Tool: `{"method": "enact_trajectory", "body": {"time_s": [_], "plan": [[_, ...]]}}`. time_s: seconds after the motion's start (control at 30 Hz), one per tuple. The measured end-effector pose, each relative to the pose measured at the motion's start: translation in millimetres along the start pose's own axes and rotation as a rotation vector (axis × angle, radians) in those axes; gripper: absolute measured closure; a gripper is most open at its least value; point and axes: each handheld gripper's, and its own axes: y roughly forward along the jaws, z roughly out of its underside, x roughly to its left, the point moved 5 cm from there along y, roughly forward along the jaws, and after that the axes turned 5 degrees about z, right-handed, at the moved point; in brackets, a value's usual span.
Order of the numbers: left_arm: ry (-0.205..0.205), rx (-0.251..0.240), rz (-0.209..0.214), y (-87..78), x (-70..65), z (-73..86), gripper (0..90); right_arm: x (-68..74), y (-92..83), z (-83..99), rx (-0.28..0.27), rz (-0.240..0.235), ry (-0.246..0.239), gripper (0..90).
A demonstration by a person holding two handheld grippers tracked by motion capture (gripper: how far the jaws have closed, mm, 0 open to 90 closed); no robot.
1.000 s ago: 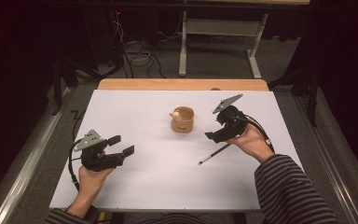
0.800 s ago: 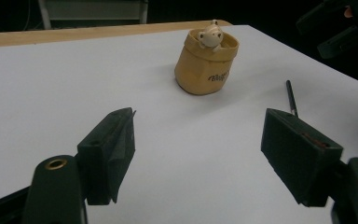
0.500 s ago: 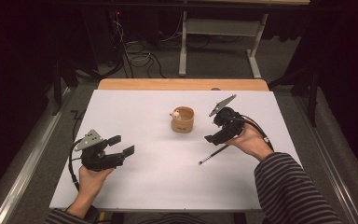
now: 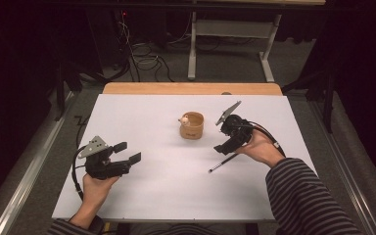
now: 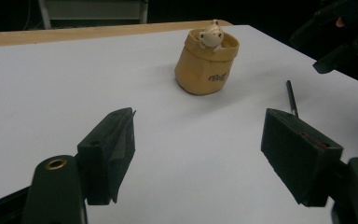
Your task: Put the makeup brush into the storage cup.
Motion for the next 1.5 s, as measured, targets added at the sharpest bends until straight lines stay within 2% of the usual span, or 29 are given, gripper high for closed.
{"method": "enact_trajectory", "body": {"time_s": [0.6,1.5], "plan": [[0.001,0.000,0.000,-0.4,-0.1,0.0,26.4,5.4,13.8,4.2,0.084,-0.020,-0.052,30.2],[0.004,0.002,0.000,-0.3,-0.4,0.1,26.4,14.0,36.0,14.2,0.193,-0.062,-0.092,30.9]]}}
